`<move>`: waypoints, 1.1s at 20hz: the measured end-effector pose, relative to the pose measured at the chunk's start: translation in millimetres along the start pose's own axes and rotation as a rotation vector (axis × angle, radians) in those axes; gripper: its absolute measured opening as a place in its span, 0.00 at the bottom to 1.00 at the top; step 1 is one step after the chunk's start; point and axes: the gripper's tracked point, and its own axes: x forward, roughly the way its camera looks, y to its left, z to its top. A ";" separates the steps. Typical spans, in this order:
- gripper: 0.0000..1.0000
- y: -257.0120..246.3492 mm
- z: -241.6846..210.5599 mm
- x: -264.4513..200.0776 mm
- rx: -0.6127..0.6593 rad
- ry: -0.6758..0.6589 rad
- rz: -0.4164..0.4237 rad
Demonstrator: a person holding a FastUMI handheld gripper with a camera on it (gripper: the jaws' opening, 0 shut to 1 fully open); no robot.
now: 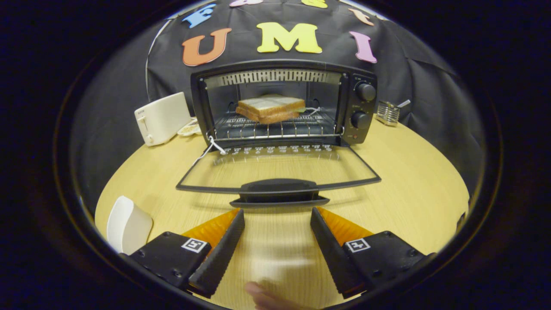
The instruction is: Open the toaster oven, put the food inside, and close the toaster oven door.
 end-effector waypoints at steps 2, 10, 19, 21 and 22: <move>1.00 0.5 -0.8 1.9 -0.006 -0.004 -0.006; 1.00 12.0 68.1 -39.2 -0.068 -0.528 0.063; 1.00 6.2 58.0 -21.3 -0.062 -0.412 0.053; 1.00 2.8 41.7 -23.7 -0.064 -0.328 0.031; 1.00 1.3 32.4 -23.8 -0.062 -0.279 0.021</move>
